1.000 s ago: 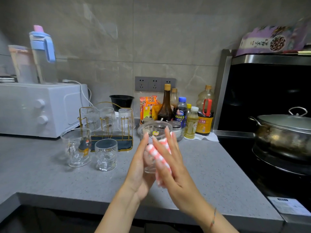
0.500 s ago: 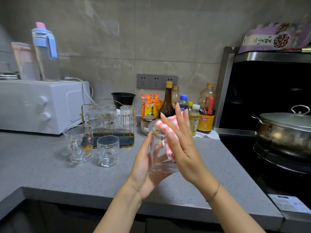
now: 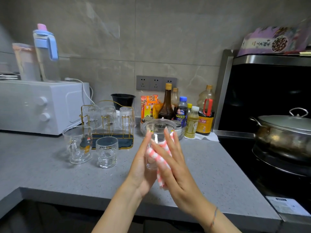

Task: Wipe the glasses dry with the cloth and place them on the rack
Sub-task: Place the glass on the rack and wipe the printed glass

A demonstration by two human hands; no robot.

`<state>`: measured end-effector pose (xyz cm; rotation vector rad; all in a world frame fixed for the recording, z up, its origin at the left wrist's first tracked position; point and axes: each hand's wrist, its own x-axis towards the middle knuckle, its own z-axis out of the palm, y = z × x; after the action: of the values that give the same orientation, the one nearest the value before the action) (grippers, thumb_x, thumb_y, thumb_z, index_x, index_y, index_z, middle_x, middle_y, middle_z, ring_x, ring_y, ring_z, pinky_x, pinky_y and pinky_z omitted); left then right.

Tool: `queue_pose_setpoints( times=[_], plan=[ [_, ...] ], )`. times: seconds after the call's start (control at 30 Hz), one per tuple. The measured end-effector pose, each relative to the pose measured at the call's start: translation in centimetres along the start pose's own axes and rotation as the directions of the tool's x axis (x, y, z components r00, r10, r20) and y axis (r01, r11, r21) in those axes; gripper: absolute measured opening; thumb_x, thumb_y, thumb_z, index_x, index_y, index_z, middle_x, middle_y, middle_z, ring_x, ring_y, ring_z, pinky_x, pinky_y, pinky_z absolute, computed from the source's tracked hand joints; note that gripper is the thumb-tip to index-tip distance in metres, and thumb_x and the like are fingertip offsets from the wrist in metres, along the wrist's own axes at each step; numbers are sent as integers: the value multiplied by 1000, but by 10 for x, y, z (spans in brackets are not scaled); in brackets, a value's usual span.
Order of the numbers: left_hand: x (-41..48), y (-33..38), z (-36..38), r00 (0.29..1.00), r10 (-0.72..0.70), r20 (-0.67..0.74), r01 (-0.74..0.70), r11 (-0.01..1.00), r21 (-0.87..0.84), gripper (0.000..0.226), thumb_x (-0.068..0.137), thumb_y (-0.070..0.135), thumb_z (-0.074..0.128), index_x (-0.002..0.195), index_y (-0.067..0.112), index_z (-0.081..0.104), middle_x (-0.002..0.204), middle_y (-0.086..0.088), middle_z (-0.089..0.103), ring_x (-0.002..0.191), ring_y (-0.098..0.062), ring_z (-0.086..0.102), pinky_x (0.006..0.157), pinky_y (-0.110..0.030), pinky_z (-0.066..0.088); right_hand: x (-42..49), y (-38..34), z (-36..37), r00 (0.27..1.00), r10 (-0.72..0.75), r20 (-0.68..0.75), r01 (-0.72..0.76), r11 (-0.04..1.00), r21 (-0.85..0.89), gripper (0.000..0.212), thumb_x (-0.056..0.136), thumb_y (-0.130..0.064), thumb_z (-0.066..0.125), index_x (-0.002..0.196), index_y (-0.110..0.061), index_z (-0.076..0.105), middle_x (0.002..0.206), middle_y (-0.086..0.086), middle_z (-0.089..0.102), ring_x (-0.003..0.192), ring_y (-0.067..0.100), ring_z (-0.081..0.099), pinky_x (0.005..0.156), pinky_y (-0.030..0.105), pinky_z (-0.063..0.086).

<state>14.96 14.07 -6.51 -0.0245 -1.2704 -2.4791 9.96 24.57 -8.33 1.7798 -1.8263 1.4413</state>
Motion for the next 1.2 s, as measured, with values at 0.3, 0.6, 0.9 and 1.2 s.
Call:
queue_pose_setpoints(
  times=[0.3, 0.6, 0.9, 1.2],
  plan=[
    [-2, 1, -6, 994, -110, -14, 108, 992, -65, 58, 89, 57, 50, 128, 17, 64, 128, -13, 64, 107, -28, 63, 101, -45, 42, 34, 7, -21, 989, 80, -126, -82, 997, -9, 50, 99, -47, 24, 145, -32, 36, 157, -26, -2, 144, 1, -16, 112, 10, -6],
    [1, 6, -5, 999, 4, -47, -6, 999, -43, 57, 87, 61, 46, 109, 18, 75, 117, -9, 71, 103, -22, 70, 87, -38, 54, 21, -1, 5, 996, 14, -93, -18, 999, -44, 49, 100, -47, 22, 147, -33, 31, 159, -20, 0, 147, 11, -13, 119, 24, -4],
    [5, 7, -8, 998, 54, -40, -58, 993, -101, 54, 84, 59, 45, 97, 19, 79, 106, -5, 75, 93, -17, 72, 86, -36, 50, 10, -1, 15, 998, -32, -61, 27, 996, -86, 44, 101, -46, 23, 145, -42, 29, 160, -19, 2, 148, 14, -10, 121, 36, 3],
    [-1, 3, -7, 998, -65, -9, 64, 994, -91, 60, 93, 60, 42, 129, 17, 64, 132, -13, 62, 122, -28, 59, 103, -45, 43, 40, 3, -8, 981, 0, -194, -26, 991, -132, 47, 101, -42, 26, 146, -32, 34, 160, -19, -3, 147, 11, -14, 117, 39, 0]
  ],
)
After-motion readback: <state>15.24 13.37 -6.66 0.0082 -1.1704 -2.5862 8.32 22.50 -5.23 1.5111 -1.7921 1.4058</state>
